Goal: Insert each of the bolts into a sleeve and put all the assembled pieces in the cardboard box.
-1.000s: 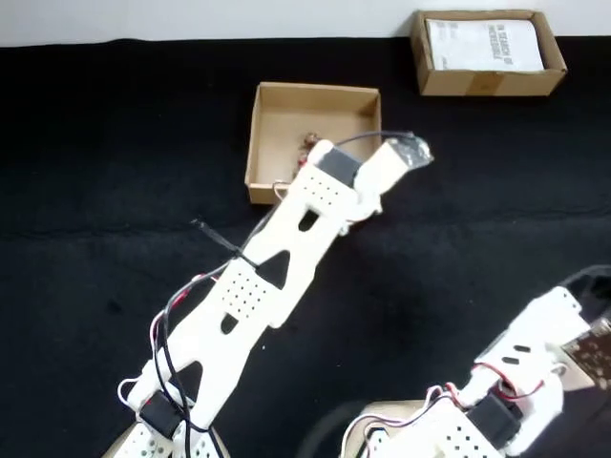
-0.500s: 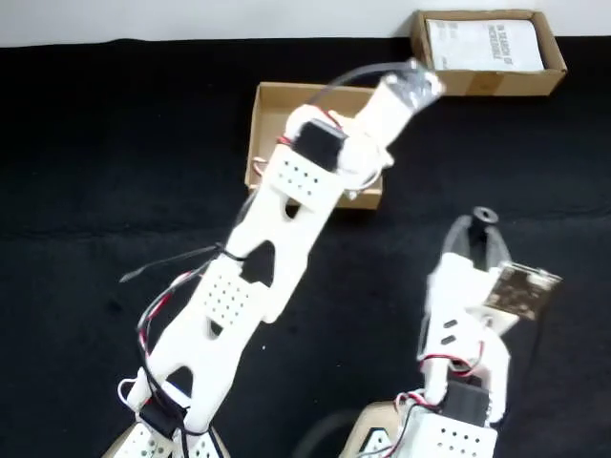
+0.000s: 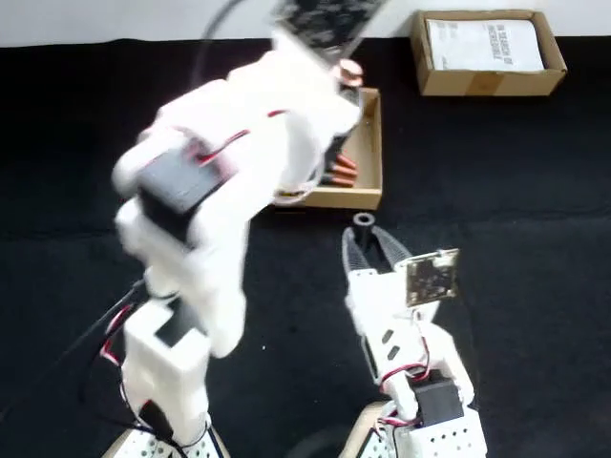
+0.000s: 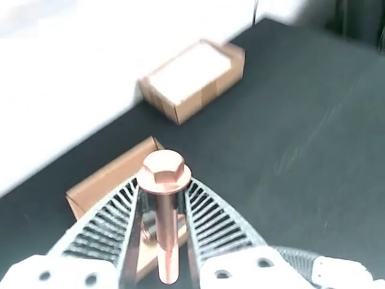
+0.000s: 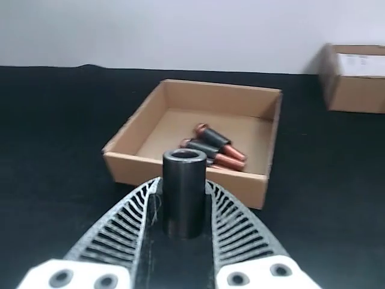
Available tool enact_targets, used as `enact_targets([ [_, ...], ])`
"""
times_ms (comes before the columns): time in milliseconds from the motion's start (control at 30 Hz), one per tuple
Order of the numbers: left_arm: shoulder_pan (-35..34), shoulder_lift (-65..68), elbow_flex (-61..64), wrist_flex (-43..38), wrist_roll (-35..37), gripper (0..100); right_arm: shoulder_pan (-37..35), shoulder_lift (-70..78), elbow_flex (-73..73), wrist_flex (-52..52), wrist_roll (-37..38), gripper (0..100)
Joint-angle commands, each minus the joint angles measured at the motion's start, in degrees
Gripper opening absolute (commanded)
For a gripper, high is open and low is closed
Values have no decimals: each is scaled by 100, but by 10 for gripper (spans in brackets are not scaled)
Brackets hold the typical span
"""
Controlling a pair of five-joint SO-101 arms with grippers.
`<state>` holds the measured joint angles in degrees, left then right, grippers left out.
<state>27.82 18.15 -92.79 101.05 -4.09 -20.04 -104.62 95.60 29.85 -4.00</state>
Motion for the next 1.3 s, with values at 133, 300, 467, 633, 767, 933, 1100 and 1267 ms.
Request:
enact_targets([
  [133, -13, -2369, 1613, 26, 53, 9, -400, -31, 330, 22, 26, 8],
  [300, -13, -3908, 3530, -18, 44, 9, -505, -31, 330, 22, 26, 8],
  [467, -57, -4875, 4927, -18, 44, 9, -629, -31, 330, 22, 26, 8],
  [633, -75, -5455, 6334, -325, 62, 9, -848, -31, 330, 13, 9, 8],
  [767, -637, -6026, 7908, -1204, 809, 9, -919, -31, 374, -13, 0, 8],
  [933, -1059, -7055, 10220, -2831, 1310, 9, -927, -40, 365, -13, 0, 8],
  [1100, -1007, -8251, 12558, -5029, 1591, 9, -927, -40, 338, -13, 0, 8],
  [1267, -585, -8945, 14062, -6541, 1626, 9, -927, -40, 338, -22, -9, 8],
])
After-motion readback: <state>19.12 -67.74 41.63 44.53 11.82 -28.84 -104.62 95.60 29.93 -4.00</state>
